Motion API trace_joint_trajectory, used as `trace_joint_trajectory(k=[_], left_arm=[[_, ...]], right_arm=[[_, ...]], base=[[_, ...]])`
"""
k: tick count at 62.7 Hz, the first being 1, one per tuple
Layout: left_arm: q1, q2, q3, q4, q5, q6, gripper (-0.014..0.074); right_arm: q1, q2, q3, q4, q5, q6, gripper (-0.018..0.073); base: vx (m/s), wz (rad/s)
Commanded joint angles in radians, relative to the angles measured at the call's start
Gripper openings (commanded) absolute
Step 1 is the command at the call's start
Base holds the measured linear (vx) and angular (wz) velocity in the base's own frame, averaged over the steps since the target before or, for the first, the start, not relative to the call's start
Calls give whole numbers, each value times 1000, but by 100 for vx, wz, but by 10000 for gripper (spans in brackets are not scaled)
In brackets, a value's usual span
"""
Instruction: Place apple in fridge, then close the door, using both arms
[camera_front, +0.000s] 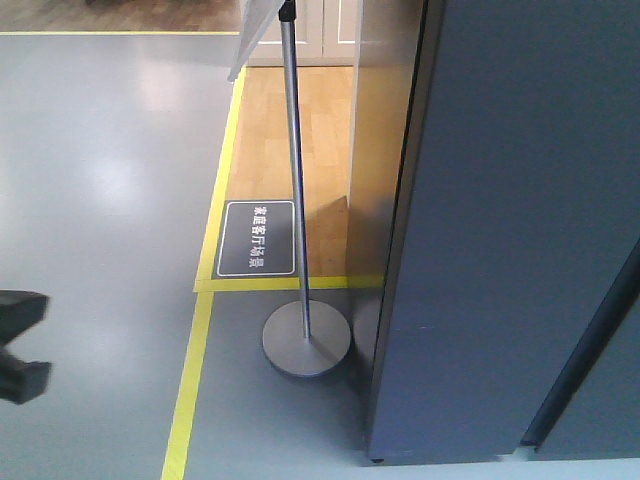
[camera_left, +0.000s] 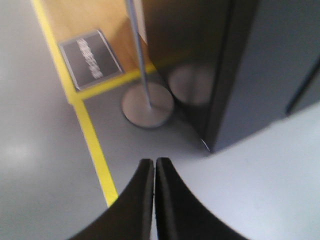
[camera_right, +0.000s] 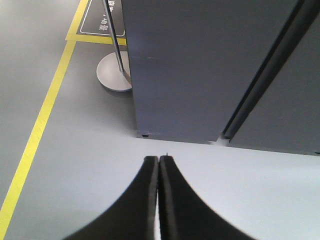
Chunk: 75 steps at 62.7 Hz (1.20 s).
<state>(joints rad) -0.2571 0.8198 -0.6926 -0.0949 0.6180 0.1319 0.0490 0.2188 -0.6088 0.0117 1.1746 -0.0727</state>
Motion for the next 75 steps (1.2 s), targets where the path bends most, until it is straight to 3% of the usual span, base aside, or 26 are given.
trace_joint_trajectory(k=[1, 15, 41, 62, 75], left_arm=[[63, -101, 37, -4, -129, -8, -6], [172, -333, 249, -4, -289, -8, -6], [258, -675, 591, -5, -531, -9, -6], [260, -812, 739, -5, -631, -9, -6], [260, -848, 746, -4, -628, -11, -6]], right_arm=[[1, 14, -22, 1, -60, 0, -3], [1, 14, -22, 1, -60, -1, -3], [1, 14, -22, 1, -60, -1, -3], [1, 14, -22, 1, -60, -2, -3], [1, 14, -22, 1, -59, -3, -3]], base=[[0, 0], [0, 0], [0, 0], [0, 0], [0, 0]])
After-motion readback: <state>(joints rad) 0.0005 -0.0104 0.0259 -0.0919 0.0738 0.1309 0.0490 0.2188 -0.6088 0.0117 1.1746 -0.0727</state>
